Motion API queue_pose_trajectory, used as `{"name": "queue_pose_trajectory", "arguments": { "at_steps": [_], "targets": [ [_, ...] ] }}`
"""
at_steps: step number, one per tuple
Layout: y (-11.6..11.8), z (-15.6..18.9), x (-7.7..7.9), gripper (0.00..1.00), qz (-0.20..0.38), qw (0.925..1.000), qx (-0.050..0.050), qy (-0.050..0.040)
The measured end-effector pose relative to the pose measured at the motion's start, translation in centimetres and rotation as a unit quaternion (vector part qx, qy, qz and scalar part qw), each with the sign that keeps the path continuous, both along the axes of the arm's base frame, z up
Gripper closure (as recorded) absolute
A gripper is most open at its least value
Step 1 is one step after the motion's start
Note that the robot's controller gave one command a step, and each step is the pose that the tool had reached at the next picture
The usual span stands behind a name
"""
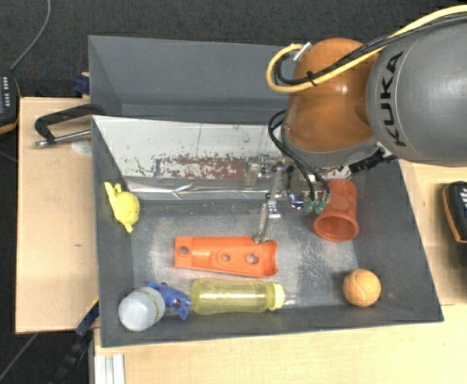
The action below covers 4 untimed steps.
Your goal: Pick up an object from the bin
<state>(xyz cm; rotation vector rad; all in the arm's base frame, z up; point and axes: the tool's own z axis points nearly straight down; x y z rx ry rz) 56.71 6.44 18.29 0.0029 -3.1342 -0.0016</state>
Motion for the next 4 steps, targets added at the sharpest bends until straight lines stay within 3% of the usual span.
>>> {"name": "queue_pose_trajectory", "arguments": {
  "at_steps": [1, 2, 3, 4],
  "targets": [
    [0.0, 0.5, 0.2, 0.00, -0.001, 1.0000, 0.000, -0.0044],
    [0.3, -3.8, -2.1, 0.00, 0.009, 0.9999, 0.001, -0.0069],
    [-3.5, -11.2, -5.9, 1.00, -0.073, 0.9973, 0.001, -0.0082],
    [-3.5, -11.2, -5.9, 1.00, -0.073, 0.9973, 0.001, -0.0083]
  ]
}}
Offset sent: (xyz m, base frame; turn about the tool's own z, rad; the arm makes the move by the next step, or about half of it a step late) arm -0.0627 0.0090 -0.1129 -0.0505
